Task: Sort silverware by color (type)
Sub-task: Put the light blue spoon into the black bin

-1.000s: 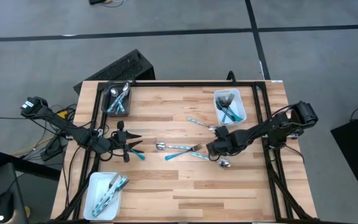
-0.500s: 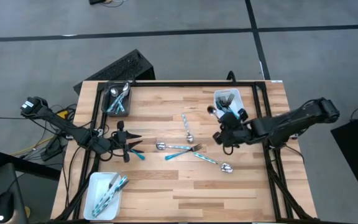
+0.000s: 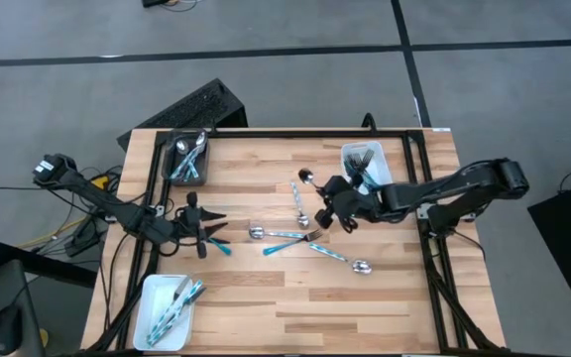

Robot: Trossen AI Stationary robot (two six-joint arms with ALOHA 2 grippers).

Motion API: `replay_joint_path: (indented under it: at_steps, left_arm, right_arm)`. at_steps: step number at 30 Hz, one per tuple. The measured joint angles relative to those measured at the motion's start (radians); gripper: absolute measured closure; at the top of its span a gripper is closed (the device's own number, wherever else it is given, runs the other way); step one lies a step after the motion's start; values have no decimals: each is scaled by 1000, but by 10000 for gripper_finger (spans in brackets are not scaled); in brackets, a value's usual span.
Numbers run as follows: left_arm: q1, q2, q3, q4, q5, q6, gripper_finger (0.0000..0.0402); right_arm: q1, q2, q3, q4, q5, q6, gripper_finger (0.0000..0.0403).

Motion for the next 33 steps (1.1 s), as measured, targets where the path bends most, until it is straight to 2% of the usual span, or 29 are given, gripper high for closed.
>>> replay_joint_path:
  at_steps: [2,4,5,8,10,14,17,21,24,29,33]
  left_arm:
    - [4,-6,14,63,-134,-31,310]
    - [17,-18,60,135,-187,6,310]
    - [28,-22,91,154,-150,58,310]
    - [69,-9,180,152,57,228,310]
    - [102,30,226,155,147,243,310]
    - [149,157,259,164,220,158,302]
    - [160,276,259,260,256,148,287]
    - [159,398,259,452,343,266,258]
    - [162,454,260,550,361,283,230]
    - [180,558,309,561,376,235,188]
    - [186,641,370,560,278,214,168]
  right_arm:
    - [14,3,0,13,0,-14,358]
    - [32,1,0,35,0,-46,358]
    - [42,0,0,46,0,-69,358]
    - [73,0,0,118,0,-148,358]
    - [91,12,1,204,0,-192,358]
    - [136,77,0,341,0,-289,358]
    - [174,129,0,418,-2,-371,358]
    - [208,184,0,453,-61,-394,358]
    - [216,206,0,481,-63,-391,358]
    - [213,221,0,532,78,-407,358]
    - [190,220,0,538,164,-420,358]
